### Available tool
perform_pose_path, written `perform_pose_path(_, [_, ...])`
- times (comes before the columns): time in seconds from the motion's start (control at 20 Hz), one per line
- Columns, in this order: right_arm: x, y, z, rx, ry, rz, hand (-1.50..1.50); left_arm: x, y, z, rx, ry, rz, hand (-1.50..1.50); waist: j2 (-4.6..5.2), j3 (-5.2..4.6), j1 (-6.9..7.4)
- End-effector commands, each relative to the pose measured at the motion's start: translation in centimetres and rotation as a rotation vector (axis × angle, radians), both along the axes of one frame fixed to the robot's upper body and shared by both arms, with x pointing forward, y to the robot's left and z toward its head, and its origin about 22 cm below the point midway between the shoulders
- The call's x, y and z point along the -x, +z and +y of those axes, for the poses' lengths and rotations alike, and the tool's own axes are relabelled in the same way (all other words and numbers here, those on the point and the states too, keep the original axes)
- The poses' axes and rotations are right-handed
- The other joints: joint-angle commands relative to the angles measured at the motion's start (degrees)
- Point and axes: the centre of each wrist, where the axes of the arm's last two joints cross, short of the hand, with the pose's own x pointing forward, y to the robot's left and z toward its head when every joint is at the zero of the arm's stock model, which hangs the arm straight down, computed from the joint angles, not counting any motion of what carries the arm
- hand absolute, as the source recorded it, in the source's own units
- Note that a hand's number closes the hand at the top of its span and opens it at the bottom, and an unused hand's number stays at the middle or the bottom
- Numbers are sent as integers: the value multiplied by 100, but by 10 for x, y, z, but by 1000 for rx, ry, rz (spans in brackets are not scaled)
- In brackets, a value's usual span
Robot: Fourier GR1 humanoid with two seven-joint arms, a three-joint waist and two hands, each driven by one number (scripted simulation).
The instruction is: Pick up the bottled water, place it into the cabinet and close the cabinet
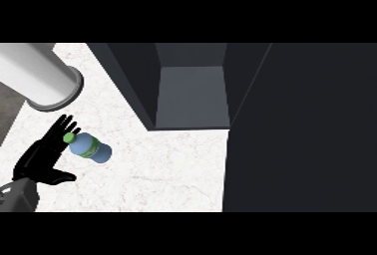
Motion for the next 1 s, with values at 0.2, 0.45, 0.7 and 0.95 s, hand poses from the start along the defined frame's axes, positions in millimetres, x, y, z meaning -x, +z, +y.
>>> perform_pose_path(0.2, [6, -3, -3, 10, 1, -11, -150, -1, -20, -15, 69, -31, -19, -150, 11, -6, -32])
perform_pose_path(0.45, [-7, -4, -16, 20, 11, -19, -150, -12, -21, -29, 88, -48, -31, -150, 32, -9, -38])
perform_pose_path(0.7, [-10, -12, -10, 9, 15, 0, -150, -3, -28, -27, 115, -38, 7, -150, 48, -14, -59])
perform_pose_path(0.95, [13, -5, -8, 2, 27, -8, -150, -6, -35, -41, 158, -55, 18, -150, 19, -10, -109])
